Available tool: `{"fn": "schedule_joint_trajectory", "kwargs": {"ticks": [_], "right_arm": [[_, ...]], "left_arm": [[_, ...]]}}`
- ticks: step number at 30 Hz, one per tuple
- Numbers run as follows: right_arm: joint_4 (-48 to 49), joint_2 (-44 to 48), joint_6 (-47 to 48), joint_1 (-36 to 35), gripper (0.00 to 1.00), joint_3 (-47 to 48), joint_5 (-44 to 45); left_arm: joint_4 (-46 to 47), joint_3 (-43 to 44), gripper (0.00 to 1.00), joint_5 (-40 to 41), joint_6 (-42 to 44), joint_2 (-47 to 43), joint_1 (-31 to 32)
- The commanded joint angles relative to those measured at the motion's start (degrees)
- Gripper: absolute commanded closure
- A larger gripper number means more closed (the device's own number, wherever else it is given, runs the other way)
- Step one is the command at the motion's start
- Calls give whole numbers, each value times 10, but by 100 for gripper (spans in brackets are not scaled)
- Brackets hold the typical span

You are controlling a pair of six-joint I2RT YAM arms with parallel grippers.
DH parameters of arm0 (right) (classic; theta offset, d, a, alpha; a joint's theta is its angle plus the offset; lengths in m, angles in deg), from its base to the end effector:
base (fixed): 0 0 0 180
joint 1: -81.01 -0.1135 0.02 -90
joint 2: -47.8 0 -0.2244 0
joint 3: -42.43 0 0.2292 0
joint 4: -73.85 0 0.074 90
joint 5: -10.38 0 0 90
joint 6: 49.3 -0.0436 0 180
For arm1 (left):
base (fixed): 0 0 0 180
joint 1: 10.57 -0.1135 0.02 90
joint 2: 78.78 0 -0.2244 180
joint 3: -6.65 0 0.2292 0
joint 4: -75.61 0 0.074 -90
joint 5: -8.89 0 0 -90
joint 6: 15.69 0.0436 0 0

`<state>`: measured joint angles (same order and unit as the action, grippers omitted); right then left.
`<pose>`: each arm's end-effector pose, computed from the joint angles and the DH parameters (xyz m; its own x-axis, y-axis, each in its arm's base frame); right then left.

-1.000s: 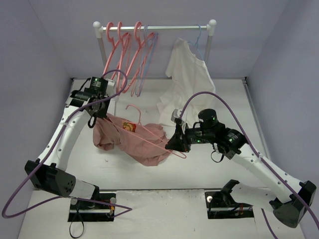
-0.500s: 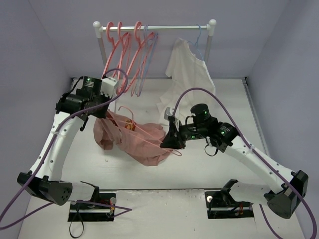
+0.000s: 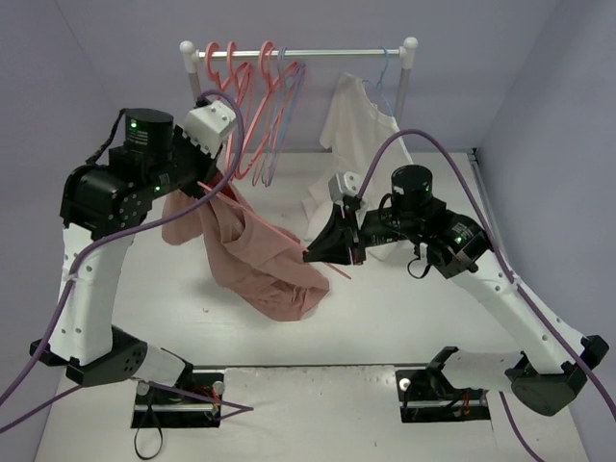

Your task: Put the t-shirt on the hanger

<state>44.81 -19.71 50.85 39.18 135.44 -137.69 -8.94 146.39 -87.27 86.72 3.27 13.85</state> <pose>0.1526 0.1862 0.4135 0.1281 -0.0104 -0.9917 -0.9766 -0.1754 -0.1243 0.1949 -0.0936 0.4764 -0.2947 0.3685 -0.8817 0.5750 0.8053 0.1444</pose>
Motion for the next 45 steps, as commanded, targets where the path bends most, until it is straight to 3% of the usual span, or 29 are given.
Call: {"fn": "schedule_joint_trajectory", "kwargs": {"ticks": [1,13,19,26,33,40,45], "right_arm": [[67,-19,28,-4,100,80,-83],[70,-60,63,0,100,-45,-87],[72,-46,67,23,100,-29,-87],[73,-35,66,86,100,-14,-123],[78,-3,60,118,100,-50,-113],[82,2,35,143,100,-16,-83],[82,-10,23,152,100,-17,-97]], "left_arm": [[-2,86,100,-59,4,-2,18],[-1,-4,100,-128,-44,-37,28],[2,-35,100,-104,-51,-47,27],[6,-12,100,-156,-61,-36,28],[52,-24,100,-133,-88,-35,27],[101,1,100,-74,-107,-31,26],[126,-7,81,-66,-100,-27,26]]}}
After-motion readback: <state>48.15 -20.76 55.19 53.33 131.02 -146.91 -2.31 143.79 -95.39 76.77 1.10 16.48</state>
